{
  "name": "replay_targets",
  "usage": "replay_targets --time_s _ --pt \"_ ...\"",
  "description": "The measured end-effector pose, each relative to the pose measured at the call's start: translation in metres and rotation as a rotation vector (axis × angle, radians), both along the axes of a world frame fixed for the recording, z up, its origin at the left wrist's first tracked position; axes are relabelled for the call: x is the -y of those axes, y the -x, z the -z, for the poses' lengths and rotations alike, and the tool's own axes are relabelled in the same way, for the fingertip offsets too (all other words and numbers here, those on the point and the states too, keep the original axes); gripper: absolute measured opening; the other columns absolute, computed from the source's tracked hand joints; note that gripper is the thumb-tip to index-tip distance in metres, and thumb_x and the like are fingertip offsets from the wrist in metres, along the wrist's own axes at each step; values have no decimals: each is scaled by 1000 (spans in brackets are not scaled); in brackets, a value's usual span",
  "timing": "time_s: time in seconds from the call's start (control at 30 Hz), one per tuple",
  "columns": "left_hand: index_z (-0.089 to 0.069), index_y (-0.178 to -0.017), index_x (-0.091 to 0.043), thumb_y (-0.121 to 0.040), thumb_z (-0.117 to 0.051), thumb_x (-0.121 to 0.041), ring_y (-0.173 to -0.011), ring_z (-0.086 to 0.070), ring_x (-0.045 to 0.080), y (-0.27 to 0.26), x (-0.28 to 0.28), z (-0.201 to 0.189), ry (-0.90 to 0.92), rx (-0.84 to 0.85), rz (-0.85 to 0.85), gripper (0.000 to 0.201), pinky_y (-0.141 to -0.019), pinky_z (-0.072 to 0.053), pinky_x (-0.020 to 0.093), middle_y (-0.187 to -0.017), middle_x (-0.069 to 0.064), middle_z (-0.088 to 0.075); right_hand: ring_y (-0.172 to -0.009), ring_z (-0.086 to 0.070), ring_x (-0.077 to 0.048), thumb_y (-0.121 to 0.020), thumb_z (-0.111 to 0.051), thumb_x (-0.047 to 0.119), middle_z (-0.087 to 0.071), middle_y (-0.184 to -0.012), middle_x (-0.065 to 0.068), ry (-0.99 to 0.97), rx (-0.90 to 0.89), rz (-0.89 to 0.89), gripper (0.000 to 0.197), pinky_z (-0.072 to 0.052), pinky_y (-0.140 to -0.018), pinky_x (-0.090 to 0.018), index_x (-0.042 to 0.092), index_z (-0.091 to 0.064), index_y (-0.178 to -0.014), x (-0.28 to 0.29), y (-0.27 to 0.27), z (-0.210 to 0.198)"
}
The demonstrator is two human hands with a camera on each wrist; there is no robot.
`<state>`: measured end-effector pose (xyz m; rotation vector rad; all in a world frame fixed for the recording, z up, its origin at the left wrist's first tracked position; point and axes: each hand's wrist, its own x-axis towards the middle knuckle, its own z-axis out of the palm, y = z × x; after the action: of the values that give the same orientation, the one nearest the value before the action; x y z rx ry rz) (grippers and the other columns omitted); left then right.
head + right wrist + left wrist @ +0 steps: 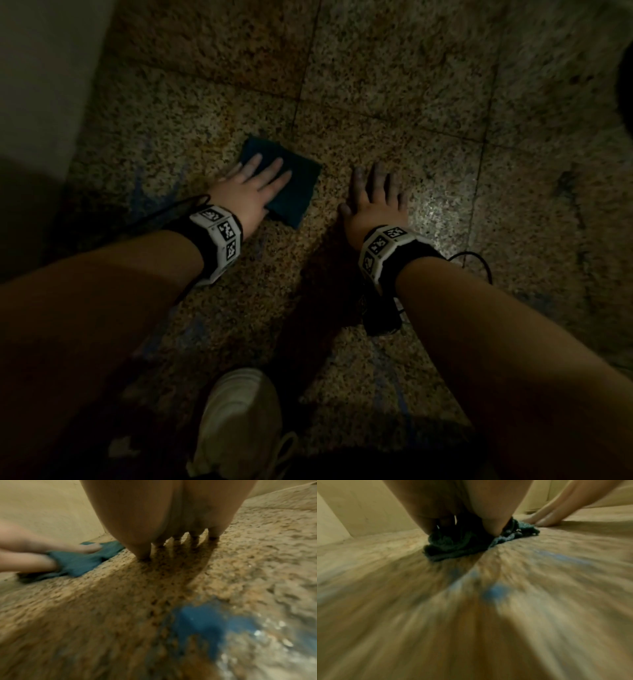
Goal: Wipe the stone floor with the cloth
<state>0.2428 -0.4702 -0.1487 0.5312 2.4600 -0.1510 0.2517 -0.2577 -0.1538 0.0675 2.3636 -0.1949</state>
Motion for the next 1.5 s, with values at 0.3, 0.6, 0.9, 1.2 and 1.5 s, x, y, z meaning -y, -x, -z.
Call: replay_targets --time_s 0.3,0.6,0.9,1.2,1.5 --pt "18 -148 -31 -103 -31 -23 -144 19 19 -32 21 0 32 91 -84 66 -117 1 31 -154 -9 26 -143 22 -32 -103 -30 32 27 -156 -7 -8 13 -39 66 7 -116 -49 23 14 -151 16 17 -15" --pt "9 -151 -28 -103 -32 -27 -146 11 23 12 26 0 -22 42 -188 63 -117 -4 36 -158 -6 17 -142 24 -33 -103 -31 38 33 -153 -6 -8 62 -101 69 5 -116 -50 25 19 -149 35 24 -5" --pt "10 -151 -26 -103 -31 -29 -146 10 25 11 28 -3 -3 45 -207 63 -116 -5 37 -158 -4 18 -143 23 -30 -100 -27 51 31 -154 -4 -10 62 -121 70 4 -117 -47 28 18 -149 29 24 -5" --pt "18 -148 -30 -103 -32 -31 -145 18 20 -41 55 3 42 105 -255 67 -117 -3 33 -155 -8 25 -146 11 -33 -100 -34 17 13 -159 -9 -1 73 -146 61 -9 -116 -52 14 -4 -153 54 40 -32" --pt "12 -149 -33 -103 -33 -28 -146 13 18 -8 67 -3 21 93 -272 65 -116 -13 39 -156 -11 19 -145 18 -30 -96 -52 29 28 -155 1 -5 103 -222 86 -6 -116 -57 30 16 -150 61 43 -15"
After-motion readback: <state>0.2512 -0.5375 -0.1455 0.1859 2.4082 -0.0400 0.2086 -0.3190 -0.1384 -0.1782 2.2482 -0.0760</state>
